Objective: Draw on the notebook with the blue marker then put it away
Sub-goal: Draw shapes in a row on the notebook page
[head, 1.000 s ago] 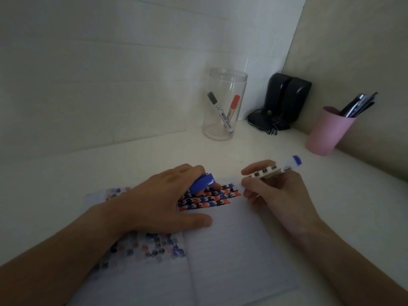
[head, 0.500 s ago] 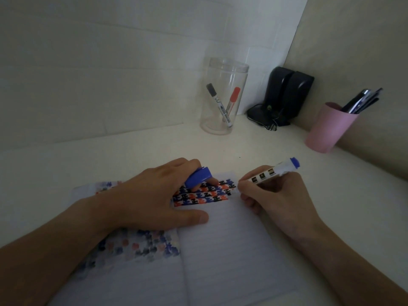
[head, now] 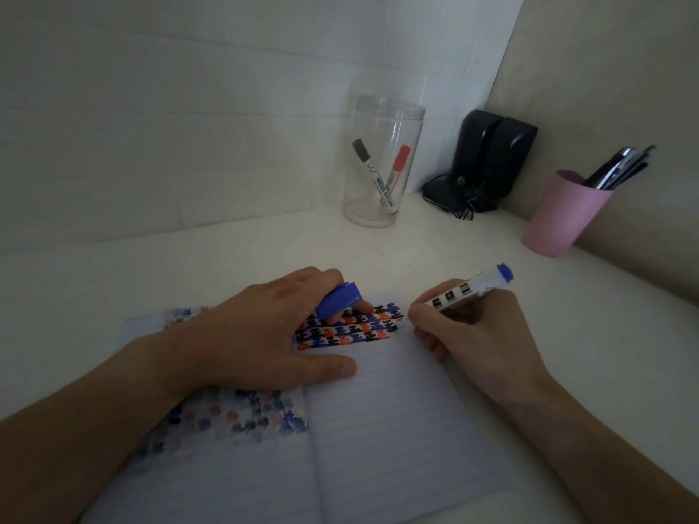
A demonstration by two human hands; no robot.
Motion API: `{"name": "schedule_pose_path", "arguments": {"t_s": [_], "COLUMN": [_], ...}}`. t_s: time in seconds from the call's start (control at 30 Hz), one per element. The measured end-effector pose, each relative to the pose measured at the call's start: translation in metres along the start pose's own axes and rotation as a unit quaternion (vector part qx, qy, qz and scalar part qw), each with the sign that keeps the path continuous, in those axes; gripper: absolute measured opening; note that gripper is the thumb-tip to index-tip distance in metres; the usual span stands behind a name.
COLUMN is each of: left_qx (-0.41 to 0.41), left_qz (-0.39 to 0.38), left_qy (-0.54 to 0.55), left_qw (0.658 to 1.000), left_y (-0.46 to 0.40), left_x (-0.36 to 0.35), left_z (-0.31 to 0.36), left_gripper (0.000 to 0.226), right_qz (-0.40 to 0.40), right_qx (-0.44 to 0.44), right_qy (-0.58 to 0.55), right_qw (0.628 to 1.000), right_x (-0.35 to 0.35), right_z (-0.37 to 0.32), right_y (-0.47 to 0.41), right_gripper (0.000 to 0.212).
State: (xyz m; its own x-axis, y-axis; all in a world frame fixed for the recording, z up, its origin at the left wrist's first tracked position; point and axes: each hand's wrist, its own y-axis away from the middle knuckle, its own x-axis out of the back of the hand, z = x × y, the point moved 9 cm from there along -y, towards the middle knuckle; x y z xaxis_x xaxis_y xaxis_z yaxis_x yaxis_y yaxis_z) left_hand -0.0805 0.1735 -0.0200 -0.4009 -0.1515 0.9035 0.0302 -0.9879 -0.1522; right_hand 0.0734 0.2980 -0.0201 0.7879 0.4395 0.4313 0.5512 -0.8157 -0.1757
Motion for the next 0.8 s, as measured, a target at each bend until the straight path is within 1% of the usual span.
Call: {"name": "schedule_pose_path", "arguments": {"t_s": [0.13,0.27,0.4,0.53,0.63,0.8], "left_qx": [-0.001,-0.001,-0.001,-0.001,0.001,-0.005], "left_qz": [0.003,-0.001,0.000,0.000,0.001,0.003], "left_qy": [0.001,0.001,0.003,0.000,-0.003,0.003], "left_qw": [1.000,1.000,1.000,1.000,1.000,1.000], "left_y": [0.0000,0.0000,-0.0001,0.0007,0.0000,0.0003], "left_x": [0.0006,0.0007,0.0006,0.0009,0.0016,0.0022], "left_z": [0.0001,0.0009,0.0002,0.0012,0.0023,0.0029], "left_gripper": [0.059,0.057,0.059,0.057,0.056,0.054], "right_qz": [-0.010,-0.009,0.000,-0.010,-0.029,-0.027], "right_qx": [0.002,0.002,-0.007,0.007,0.021,0.027], "right_qy": [0.014,0.010,0.020,-0.004,0.002,0.001], "right_qw": [1.000,1.000,1.000,1.000,0.999,0.999], "right_x": [-0.0017,-0.0013,-0.0009,-0.0011,-0.0045,-0.0035], "right_z": [-0.0005,0.0011,0.0024,-0.0011,-0.0052,-0.0068], "right_y": [0.0006,-0.0004,-0.0009,-0.0005,0.0012,0.0014], "right_gripper": [0.011,0.004,0.012,0.005,0.007,0.005]}}
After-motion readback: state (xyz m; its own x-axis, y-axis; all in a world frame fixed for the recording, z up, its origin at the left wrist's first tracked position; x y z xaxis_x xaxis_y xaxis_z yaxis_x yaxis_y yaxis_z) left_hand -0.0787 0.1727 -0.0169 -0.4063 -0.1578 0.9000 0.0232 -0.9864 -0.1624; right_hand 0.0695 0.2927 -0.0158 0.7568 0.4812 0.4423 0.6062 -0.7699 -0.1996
